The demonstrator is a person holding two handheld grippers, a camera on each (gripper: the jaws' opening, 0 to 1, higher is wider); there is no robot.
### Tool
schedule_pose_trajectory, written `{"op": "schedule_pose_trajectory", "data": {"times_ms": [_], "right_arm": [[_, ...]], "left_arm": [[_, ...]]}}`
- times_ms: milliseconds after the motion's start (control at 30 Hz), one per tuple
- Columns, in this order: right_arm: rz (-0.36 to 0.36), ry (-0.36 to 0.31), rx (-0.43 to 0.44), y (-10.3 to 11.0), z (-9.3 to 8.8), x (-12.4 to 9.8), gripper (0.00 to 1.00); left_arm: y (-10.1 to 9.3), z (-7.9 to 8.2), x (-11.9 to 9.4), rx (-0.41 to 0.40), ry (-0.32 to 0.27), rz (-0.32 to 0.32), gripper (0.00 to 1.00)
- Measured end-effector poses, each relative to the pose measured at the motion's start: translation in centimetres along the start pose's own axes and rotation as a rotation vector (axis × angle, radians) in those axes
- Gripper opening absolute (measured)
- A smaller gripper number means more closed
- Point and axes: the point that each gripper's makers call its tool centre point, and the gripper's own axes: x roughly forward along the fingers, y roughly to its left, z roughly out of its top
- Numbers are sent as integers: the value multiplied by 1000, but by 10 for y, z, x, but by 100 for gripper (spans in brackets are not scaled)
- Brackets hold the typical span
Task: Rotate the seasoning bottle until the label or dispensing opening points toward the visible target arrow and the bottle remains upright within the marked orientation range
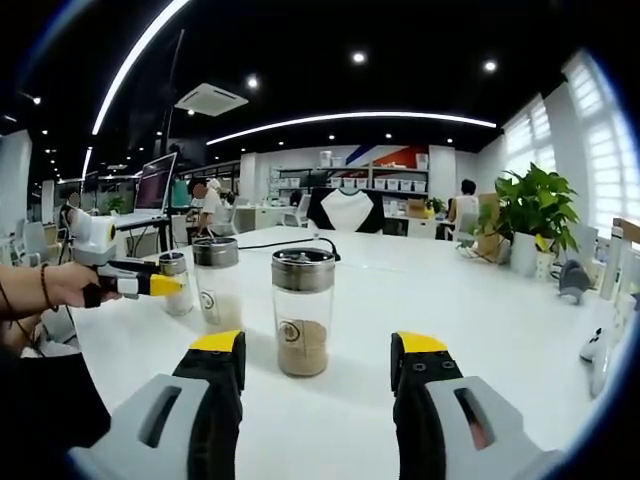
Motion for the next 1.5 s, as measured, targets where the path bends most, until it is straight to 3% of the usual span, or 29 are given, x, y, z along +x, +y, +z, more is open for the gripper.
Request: {"op": "schedule_pose_trajectory", "data": {"times_ms": [400, 633, 900, 1400, 1467, 1500], "right_arm": [[8, 7, -7, 2, -1, 0, 59], [8, 9, -10, 1, -1, -1, 60], [12, 7, 2, 0, -1, -1, 60], [32, 21, -8, 3, -2, 1, 62], [28, 20, -18, 2, -2, 0, 62], [26, 18, -17, 1, -1, 0, 62]], "left_arm": [[-3, -1, 3, 32, 10, -157, 33], [-7, -1, 4, 67, -2, -225, 33], [-8, -2, 5, 52, -3, -277, 33], [-10, -8, 6, 43, 8, -277, 34], [-8, -7, 4, 73, 10, -243, 38], [-8, -6, 3, 74, 2, -237, 46]]}}
